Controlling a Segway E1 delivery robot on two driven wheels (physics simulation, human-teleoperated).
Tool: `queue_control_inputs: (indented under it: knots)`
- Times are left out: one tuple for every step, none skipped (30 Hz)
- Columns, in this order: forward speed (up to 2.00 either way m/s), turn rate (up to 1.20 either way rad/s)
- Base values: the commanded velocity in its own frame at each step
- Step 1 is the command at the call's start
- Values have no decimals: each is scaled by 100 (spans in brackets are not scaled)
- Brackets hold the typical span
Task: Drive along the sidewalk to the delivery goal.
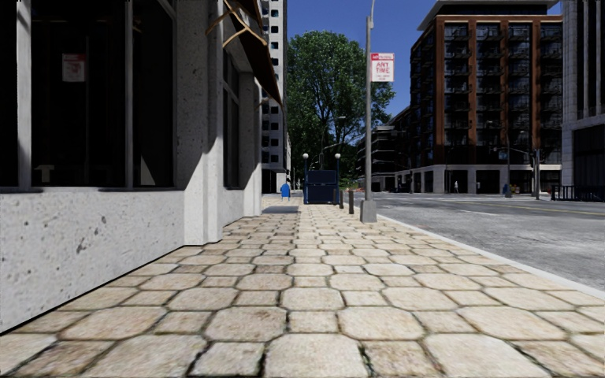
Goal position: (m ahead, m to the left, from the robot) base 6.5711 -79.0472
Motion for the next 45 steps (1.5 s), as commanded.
queue_control_inputs:
  knots:
    - [200, 0]
    - [200, 0]
    - [200, 0]
    - [200, 0]
    - [200, 0]
    - [200, 0]
    - [200, 0]
    - [200, 0]
    - [200, 0]
    - [200, 0]
    - [200, 0]
    - [200, 0]
    - [200, 0]
    - [200, 0]
    - [200, 0]
    - [200, 0]
    - [200, 0]
    - [200, 0]
    - [200, 0]
    - [200, 0]
    - [200, 0]
    - [200, 0]
    - [200, 0]
    - [200, 0]
    - [200, 0]
    - [200, 0]
    - [200, 0]
    - [200, 0]
    - [200, 0]
    - [200, 0]
    - [200, 0]
    - [200, 0]
    - [200, 0]
    - [200, 0]
    - [200, 0]
    - [200, 0]
    - [200, 0]
    - [200, 0]
    - [200, 0]
    - [200, 0]
    - [200, 0]
    - [200, 0]
    - [200, 0]
    - [200, 0]
    - [200, 0]
